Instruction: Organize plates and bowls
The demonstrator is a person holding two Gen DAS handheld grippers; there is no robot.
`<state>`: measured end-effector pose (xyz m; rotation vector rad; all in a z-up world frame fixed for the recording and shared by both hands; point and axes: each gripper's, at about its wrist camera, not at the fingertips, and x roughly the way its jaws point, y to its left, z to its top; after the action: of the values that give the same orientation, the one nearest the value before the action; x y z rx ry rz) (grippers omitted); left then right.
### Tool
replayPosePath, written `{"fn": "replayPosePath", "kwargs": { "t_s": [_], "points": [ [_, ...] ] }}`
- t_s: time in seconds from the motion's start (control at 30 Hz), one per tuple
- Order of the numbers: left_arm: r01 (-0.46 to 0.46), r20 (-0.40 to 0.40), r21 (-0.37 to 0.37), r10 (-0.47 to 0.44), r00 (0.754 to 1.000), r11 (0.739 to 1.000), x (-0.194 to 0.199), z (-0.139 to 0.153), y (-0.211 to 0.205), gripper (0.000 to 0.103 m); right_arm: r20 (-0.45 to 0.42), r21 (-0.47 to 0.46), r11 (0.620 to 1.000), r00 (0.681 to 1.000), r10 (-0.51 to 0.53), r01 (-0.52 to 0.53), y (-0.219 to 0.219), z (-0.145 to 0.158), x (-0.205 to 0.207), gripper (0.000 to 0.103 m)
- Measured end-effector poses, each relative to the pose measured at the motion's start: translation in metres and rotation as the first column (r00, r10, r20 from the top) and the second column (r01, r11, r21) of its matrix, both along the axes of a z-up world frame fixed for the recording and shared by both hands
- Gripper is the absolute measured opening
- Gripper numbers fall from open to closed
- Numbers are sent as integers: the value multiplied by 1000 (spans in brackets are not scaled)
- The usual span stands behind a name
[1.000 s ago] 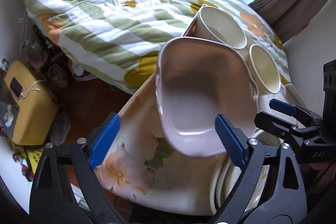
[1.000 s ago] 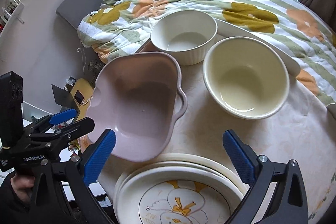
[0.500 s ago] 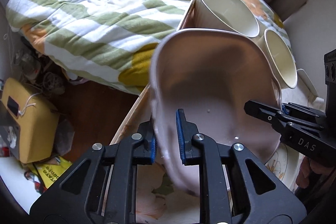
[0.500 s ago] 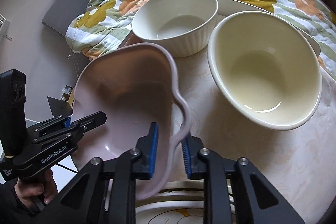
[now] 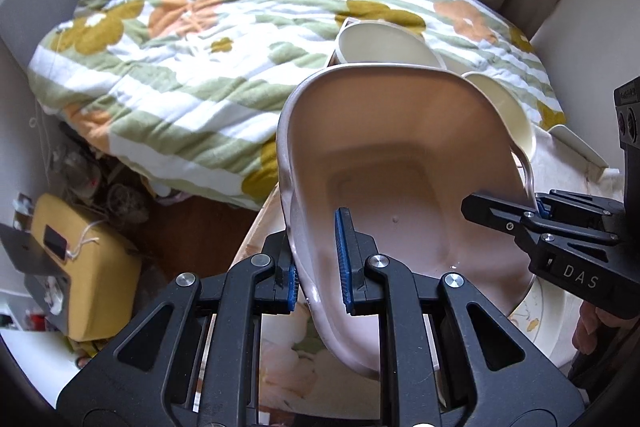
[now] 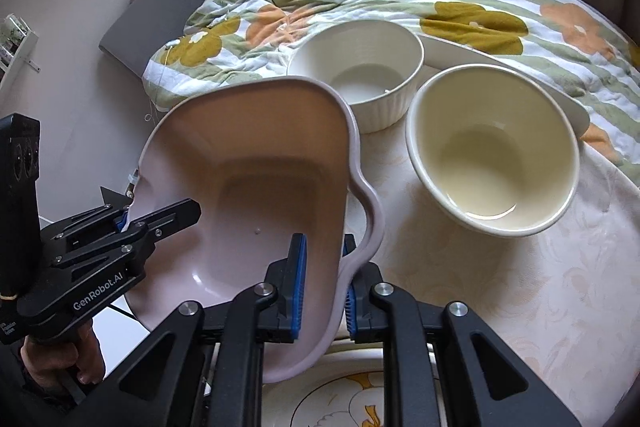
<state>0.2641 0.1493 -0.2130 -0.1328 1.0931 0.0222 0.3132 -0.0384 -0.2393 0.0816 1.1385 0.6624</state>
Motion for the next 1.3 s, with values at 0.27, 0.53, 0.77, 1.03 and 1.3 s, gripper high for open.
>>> {"fn": "replayPosePath", "kwargs": {
  "t_s": [0.27,0.53,0.77,1.03,1.3],
  "points": [
    [52,81,50,-56,995,997,-35,60,-72,14,101,43,998,994,-46,42,-72,50,-45,15],
    [176,125,46,-180,976,983,-70,87,-184,14,163,56,984,970,-178,171,-182,74,-100,15],
    [295,112,-31,-290,950,955,-91,75,-281,14,155,26,951,939,-308,308,-267,69,-136,15],
    [416,23,-100,-416,909,904,-88,25,-368,14,61,-9,883,882,-467,469,-333,31,-152,15],
    [467,-44,-96,-473,880,879,-71,-32,-401,14,-12,-35,844,844,-536,535,-358,-23,-143,15]
  ]
}}
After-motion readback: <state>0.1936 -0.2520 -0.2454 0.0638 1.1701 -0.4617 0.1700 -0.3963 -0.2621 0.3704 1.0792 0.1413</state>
